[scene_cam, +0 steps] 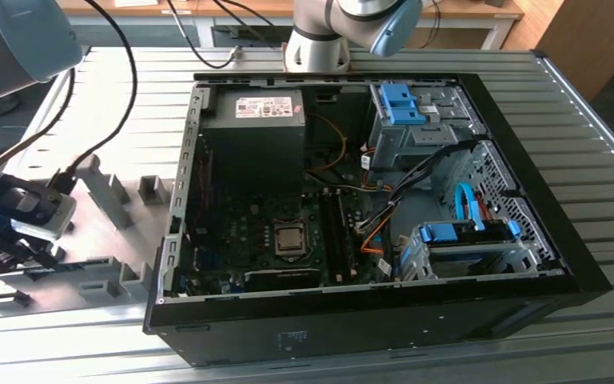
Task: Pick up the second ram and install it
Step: 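Pick up the second ram and move it above second insertion slot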
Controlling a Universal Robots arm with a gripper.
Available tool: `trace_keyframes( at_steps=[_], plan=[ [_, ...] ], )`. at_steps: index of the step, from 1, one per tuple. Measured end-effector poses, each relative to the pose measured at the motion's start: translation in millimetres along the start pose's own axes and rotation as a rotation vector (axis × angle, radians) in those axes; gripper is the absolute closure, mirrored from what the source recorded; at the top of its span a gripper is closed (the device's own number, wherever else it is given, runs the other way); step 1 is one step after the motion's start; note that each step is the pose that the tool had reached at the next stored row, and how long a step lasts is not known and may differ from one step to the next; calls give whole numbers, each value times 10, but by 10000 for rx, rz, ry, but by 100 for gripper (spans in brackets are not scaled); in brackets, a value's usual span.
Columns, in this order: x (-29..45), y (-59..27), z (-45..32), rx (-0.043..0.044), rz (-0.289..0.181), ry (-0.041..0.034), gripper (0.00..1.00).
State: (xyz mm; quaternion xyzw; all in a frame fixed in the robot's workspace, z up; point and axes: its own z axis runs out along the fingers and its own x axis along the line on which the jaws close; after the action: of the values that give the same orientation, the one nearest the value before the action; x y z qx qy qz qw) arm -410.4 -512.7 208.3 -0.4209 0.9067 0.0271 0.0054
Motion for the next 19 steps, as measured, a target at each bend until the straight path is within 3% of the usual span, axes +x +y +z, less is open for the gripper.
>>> trace_keyframes(
  at_steps=[19],
  plan=[
    [0,0,0,-44,-1354,61,89]
  ],
)
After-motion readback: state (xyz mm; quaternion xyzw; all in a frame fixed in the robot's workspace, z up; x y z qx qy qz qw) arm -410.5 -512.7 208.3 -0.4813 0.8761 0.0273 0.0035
